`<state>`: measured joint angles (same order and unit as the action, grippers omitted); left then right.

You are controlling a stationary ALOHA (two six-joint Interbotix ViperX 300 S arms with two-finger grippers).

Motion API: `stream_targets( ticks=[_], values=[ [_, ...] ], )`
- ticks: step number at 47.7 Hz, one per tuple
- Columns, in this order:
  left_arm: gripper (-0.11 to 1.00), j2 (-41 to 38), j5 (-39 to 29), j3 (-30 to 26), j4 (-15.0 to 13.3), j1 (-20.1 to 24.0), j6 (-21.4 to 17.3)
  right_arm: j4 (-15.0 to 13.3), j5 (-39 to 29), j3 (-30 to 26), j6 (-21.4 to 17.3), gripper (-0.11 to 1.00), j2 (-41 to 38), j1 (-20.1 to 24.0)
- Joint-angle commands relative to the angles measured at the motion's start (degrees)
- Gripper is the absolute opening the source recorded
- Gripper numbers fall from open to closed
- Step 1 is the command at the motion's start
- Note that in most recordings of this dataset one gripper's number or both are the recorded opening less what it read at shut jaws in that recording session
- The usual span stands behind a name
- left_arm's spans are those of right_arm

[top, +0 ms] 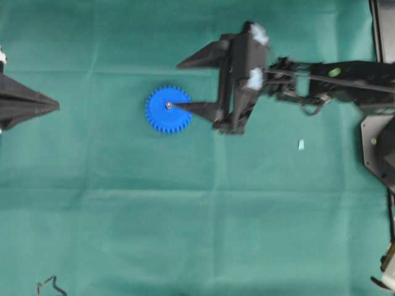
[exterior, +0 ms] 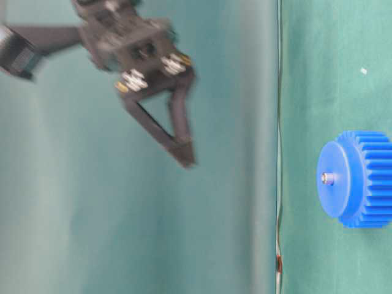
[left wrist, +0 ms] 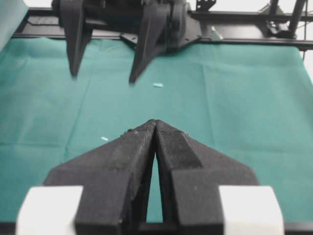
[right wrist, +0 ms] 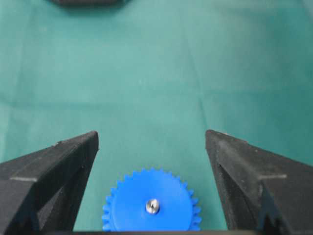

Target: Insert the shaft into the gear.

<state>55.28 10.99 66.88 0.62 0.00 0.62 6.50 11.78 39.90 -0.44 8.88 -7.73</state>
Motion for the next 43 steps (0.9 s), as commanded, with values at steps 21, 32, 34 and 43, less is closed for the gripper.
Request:
stream_targets(
  ticks=[21,32,34,43],
  values=[
    [0.00,-0.09,0.18,-1.41,0.18,-0.09,0.18,-0.18,0.00,15.03,1.32,0.89,27.60,-0.09],
    [0.00,-0.09,0.18,-1.32,0.18,-0.09,0.18,-0.18,-2.37,20.39,1.49,0.89,38.85,-0.18],
    [0.00,-0.09,0.18,-1.32,0.09,-0.09,0.18,-0.18,-2.90,21.27,1.49,0.89,40.34,-0.18],
    [0.00,-0.09,0.18,-1.32,0.09,0.00,0.18,-0.18,-3.78,23.20,1.49,0.89,42.36,-0.18]
  ],
)
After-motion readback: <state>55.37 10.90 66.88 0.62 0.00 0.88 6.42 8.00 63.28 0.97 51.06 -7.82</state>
